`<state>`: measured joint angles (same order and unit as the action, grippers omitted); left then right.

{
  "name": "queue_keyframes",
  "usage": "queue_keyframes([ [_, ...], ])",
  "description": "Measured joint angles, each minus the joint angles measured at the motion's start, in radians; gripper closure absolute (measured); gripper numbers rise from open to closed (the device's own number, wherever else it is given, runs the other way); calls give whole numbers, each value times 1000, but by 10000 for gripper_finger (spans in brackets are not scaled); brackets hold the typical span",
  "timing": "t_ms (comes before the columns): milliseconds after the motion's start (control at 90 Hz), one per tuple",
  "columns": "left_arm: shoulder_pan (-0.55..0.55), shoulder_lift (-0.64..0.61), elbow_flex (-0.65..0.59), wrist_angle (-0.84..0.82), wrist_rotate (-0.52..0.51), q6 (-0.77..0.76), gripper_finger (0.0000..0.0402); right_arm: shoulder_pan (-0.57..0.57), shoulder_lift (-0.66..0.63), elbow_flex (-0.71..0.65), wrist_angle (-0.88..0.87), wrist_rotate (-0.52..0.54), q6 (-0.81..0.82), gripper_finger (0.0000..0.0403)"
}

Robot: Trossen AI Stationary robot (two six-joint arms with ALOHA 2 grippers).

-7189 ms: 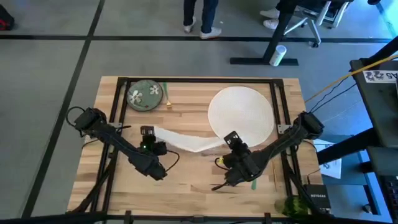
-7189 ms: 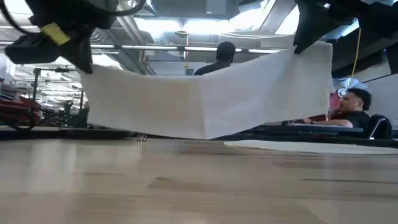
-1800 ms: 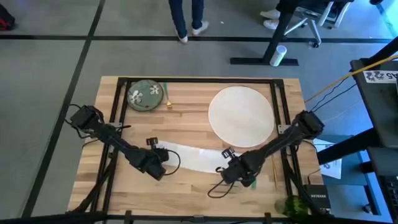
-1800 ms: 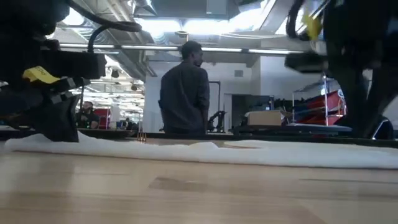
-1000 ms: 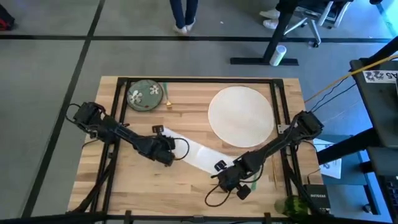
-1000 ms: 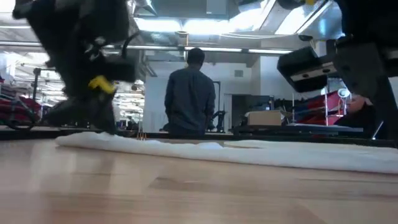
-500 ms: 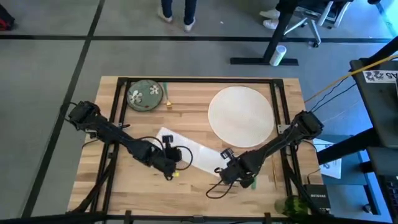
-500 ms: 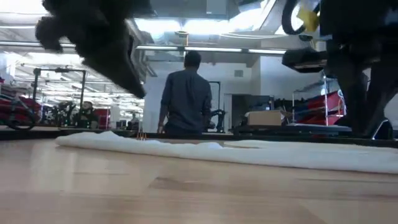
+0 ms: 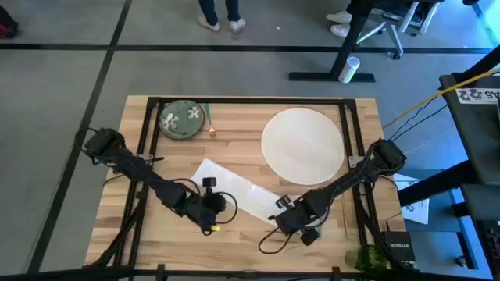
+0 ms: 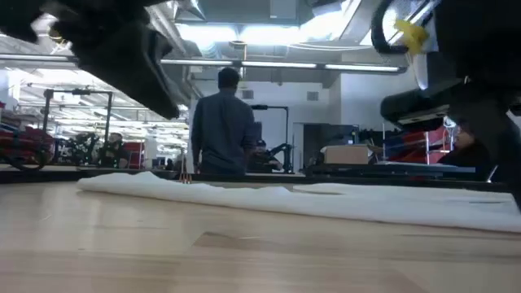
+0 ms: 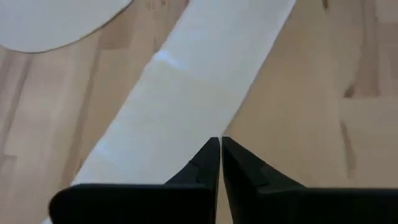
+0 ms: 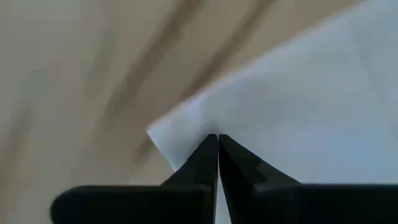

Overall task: Set table place
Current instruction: Fold the white table napkin

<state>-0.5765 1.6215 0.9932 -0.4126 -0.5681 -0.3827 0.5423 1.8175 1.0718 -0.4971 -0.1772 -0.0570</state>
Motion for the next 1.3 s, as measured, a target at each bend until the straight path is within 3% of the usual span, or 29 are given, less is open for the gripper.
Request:
queue_keyframes([
  [233,-57,0,0,-13,0,-37,402,-20,0,5,221,-86,-65,403],
  [344,-76,0,0,-47,0,-82,402,-36,0,31,133,-52,-105,403],
  [500,-87,0,0,-97,0,-139,402,-42,-9,90,-135,68,-105,403],
  [744,-89,0,0,-141,-1,-202,402,-41,-9,104,-505,226,26,403],
  [1011,-82,-2,-30,-300,2,-417,401,-47,-2,7,-443,211,66,403],
  [1300,-54,-2,-128,-386,88,-655,401,-46,-3,-31,-437,184,88,403],
])
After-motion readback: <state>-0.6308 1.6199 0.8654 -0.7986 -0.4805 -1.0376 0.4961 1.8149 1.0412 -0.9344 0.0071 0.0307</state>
